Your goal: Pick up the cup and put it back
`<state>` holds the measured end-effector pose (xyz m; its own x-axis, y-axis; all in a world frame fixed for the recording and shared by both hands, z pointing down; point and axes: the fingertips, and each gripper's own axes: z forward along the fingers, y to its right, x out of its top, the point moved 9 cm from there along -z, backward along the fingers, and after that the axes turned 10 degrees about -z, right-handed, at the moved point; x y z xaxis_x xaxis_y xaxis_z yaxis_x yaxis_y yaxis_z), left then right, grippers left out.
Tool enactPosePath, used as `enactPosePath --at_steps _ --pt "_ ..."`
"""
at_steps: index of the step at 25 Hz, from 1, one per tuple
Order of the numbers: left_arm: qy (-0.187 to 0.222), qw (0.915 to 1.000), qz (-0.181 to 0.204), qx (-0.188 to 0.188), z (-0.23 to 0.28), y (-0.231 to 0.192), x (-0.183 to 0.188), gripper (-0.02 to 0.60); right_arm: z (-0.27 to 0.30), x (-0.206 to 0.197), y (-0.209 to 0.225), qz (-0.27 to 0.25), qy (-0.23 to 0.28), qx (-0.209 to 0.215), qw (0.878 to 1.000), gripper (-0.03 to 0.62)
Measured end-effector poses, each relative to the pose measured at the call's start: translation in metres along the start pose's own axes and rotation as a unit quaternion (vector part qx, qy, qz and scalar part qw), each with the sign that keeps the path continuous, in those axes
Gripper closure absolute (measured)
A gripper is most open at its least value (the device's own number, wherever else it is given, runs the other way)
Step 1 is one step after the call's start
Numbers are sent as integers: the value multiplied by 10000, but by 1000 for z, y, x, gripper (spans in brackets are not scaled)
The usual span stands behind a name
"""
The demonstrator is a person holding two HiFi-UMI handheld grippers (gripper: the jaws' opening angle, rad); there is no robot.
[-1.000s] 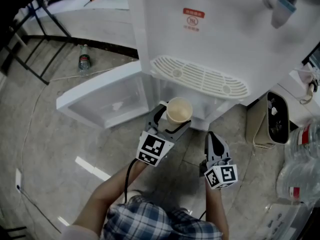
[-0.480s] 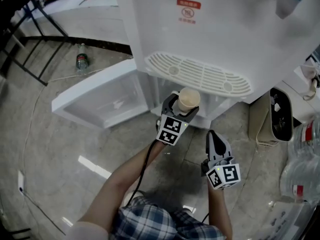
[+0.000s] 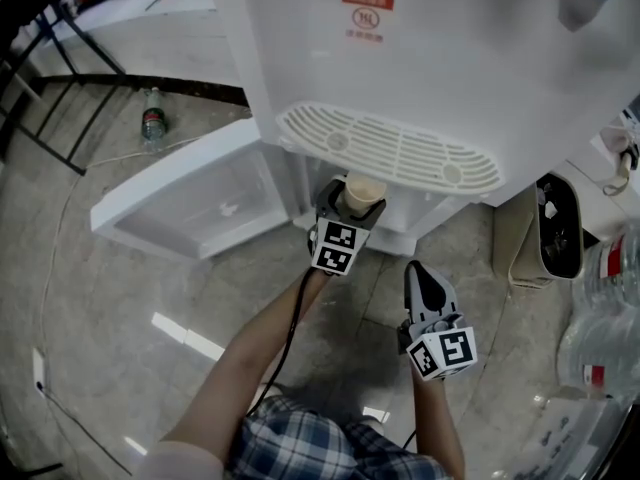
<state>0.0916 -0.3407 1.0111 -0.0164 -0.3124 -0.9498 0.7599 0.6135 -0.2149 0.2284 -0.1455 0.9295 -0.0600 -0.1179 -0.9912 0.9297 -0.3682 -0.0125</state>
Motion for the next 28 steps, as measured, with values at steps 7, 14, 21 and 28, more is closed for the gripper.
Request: enactPosePath --at_steps 7,14,21,28 --pt "-172 9997 -63 -158 -6 -2 -5 189 2 -1 -3 -1 -38 16 10000 577" --pt "-138 9996 -48 -249 -23 -1 -6 189 1 -5 -3 84 -49 -13 10000 577" --pt "272 9984 -264 -429 -68 4 10 190 -4 0 1 90 36 -139 9999 577" --pt "533 9971 -393 -373 -125 7 36 343 -17 6 5 124 177 -340 9992 577"
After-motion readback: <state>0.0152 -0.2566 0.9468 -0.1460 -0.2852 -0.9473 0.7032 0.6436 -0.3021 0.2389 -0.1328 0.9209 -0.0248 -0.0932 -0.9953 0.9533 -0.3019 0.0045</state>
